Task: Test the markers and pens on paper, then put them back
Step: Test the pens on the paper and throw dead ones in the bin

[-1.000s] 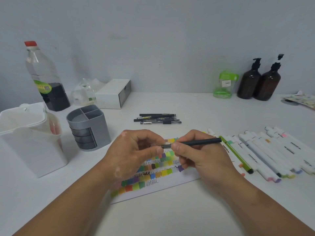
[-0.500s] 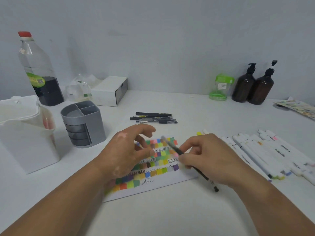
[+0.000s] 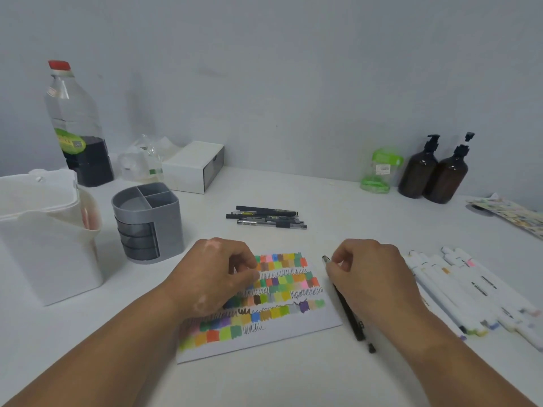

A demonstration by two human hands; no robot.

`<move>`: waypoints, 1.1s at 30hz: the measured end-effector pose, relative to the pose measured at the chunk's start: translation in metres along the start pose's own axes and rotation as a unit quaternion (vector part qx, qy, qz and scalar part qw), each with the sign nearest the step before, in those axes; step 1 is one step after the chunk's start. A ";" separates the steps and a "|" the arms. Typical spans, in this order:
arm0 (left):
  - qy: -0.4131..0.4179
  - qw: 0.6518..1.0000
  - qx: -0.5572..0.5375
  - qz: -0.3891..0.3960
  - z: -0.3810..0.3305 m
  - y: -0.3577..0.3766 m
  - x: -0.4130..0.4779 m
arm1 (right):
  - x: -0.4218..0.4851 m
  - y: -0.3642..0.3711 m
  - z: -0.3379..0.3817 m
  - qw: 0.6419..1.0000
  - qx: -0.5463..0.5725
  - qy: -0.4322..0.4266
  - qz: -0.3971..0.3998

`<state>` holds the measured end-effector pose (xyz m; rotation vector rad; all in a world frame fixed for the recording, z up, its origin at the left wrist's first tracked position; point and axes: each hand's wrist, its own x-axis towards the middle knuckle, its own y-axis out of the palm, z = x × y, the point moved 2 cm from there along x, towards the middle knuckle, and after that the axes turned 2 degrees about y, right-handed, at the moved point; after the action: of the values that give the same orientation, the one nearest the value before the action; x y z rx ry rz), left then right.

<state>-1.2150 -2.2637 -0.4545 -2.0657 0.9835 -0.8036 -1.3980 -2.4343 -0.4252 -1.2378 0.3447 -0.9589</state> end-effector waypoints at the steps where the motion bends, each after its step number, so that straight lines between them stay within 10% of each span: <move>1: 0.001 1.000 -0.002 0.000 0.001 0.000 0.000 | 0.009 0.002 0.007 1.000 -0.009 -0.022 -0.002; 25: -0.026 0.999 -0.035 -0.007 0.003 -0.002 0.000 | 0.090 0.046 0.050 0.961 -0.129 -0.206 0.129; 29: -0.023 0.999 -0.046 -0.017 0.002 -0.005 -0.001 | 0.068 0.017 0.041 0.982 0.082 -0.129 0.114; 33: -0.019 0.997 -0.077 -0.006 -0.005 -0.004 -0.004 | 0.022 0.012 0.034 0.920 0.347 -0.022 0.182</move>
<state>-1.2198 -2.2598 -0.4492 -2.2121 1.0412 -0.7125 -1.3564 -2.4289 -0.4188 -0.5141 0.1622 -0.6391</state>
